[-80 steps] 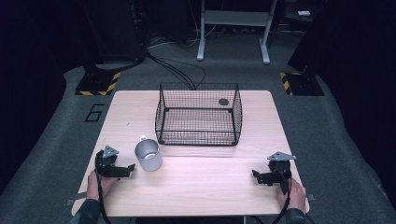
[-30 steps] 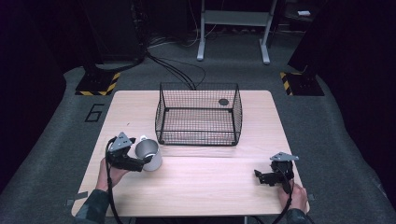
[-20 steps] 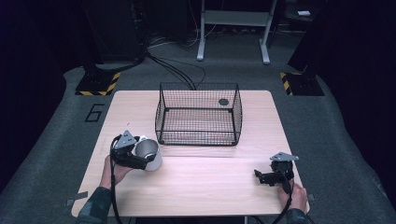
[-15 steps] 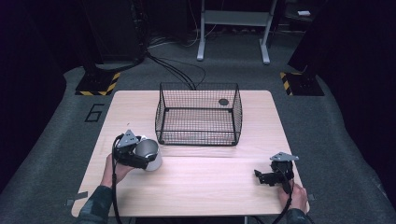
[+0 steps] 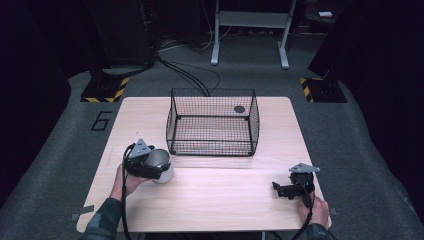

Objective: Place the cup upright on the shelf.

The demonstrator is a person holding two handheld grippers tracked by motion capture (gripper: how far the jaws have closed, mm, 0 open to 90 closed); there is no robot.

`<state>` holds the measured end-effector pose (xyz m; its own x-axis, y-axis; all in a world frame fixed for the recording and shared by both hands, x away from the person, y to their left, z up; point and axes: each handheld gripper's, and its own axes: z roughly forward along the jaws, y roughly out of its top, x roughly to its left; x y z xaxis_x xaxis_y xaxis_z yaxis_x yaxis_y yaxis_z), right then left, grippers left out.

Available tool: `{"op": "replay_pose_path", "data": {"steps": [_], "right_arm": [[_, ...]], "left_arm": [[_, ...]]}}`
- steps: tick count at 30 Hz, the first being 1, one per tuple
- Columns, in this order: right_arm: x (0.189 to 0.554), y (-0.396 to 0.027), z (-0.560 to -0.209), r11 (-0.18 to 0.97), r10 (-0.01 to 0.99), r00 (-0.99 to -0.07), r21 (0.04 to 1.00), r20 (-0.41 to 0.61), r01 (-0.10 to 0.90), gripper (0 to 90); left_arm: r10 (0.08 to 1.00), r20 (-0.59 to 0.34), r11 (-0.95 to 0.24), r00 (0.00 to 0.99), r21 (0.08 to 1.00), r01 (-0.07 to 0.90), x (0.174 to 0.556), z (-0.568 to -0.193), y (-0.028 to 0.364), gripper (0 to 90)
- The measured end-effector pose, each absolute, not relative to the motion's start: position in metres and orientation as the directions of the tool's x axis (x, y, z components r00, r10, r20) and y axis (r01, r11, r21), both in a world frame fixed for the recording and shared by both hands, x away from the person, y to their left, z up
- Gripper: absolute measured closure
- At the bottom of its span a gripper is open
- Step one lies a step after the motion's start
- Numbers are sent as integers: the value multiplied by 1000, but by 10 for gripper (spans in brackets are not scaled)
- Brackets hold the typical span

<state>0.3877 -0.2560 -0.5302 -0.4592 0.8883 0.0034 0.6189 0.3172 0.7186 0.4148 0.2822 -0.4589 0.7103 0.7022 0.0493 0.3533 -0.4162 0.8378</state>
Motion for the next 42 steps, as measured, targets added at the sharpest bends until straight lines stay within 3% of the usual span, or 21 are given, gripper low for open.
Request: {"op": "replay_pose_path", "data": {"steps": [42], "right_arm": [[387,-255,-530,307,896,-445,721,3,622,0]], "left_arm": [[657,39,-395,753,868,300,394,-429,281,66]]}}
